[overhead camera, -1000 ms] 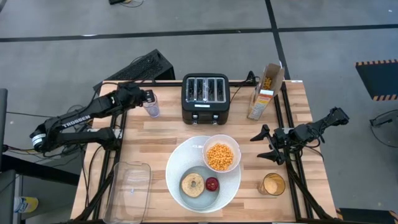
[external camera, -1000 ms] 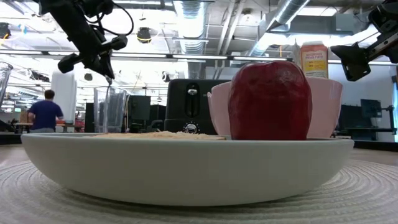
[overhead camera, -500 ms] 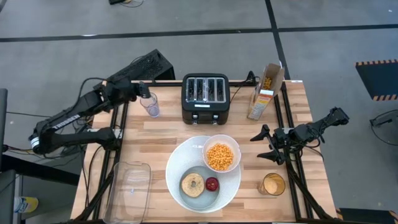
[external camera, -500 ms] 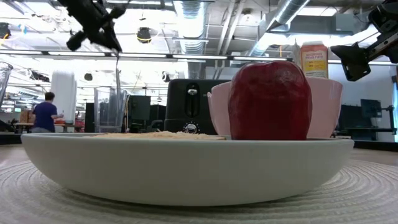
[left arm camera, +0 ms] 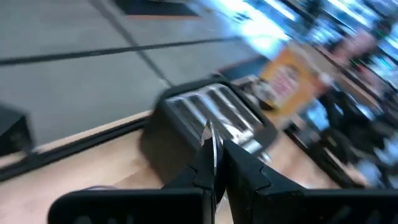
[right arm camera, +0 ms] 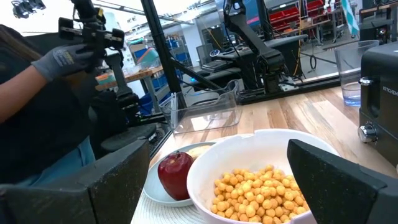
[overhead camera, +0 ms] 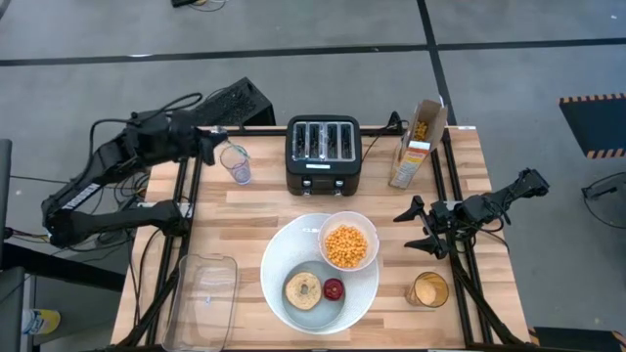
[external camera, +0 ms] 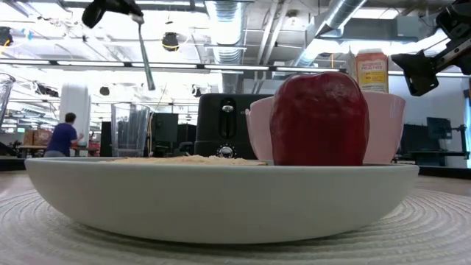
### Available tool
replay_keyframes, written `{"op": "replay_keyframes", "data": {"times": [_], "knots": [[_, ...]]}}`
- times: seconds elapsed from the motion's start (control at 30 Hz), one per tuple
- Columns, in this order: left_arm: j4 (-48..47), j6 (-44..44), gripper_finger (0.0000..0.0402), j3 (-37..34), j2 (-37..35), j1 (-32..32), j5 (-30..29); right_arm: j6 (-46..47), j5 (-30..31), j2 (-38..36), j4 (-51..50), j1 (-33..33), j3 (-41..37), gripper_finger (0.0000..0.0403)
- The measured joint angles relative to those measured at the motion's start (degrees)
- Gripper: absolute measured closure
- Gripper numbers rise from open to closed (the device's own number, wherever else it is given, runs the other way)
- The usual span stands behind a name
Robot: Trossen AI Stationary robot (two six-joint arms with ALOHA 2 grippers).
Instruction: Arrange a breakfast setting
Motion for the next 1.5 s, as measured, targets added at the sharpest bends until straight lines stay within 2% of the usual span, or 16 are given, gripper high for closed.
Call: {"op": "replay_keyframes", "data": {"times": [0.13,0.3,0.43,0.6,0.73,1.07,1.5], "knots": [[0.21,7.16,0.0395,0.28,0.13,-0.6,8.07,-0.02,0.0,-0.02,0.01,-0.02,0.0,0.0003],[0.27,17.32,0.0395,0.28,1.17,-4.57,14.27,-0.02,0.0,0.0,0.02,0.0,0.0,0.0003],[0.3,24.26,0.0395,0.28,2.46,-10.07,16.38,-0.01,0.0,0.0,0.01,0.0,0.01,0.0003],[0.98,32.37,0.0395,0.28,4.56,-18.67,15.59,-0.02,0.0,-0.02,0.02,0.0,0.0,0.0003],[4.06,37.09,0.0395,0.28,6.4,-25.81,11.79,-0.01,0.01,-0.02,0.01,0.0,0.02,0.0003],[4.3,46.84,0.0395,0.28,13.56,-40.6,-3.68,-0.02,0.02,-0.02,0.0,-0.01,0.0,0.0003],[4.98,54.27,0.0395,0.28,26.25,-56.8,-28.8,-0.01,0.0,-0.01,0.0,-0.01,0.02,0.0003]]}}
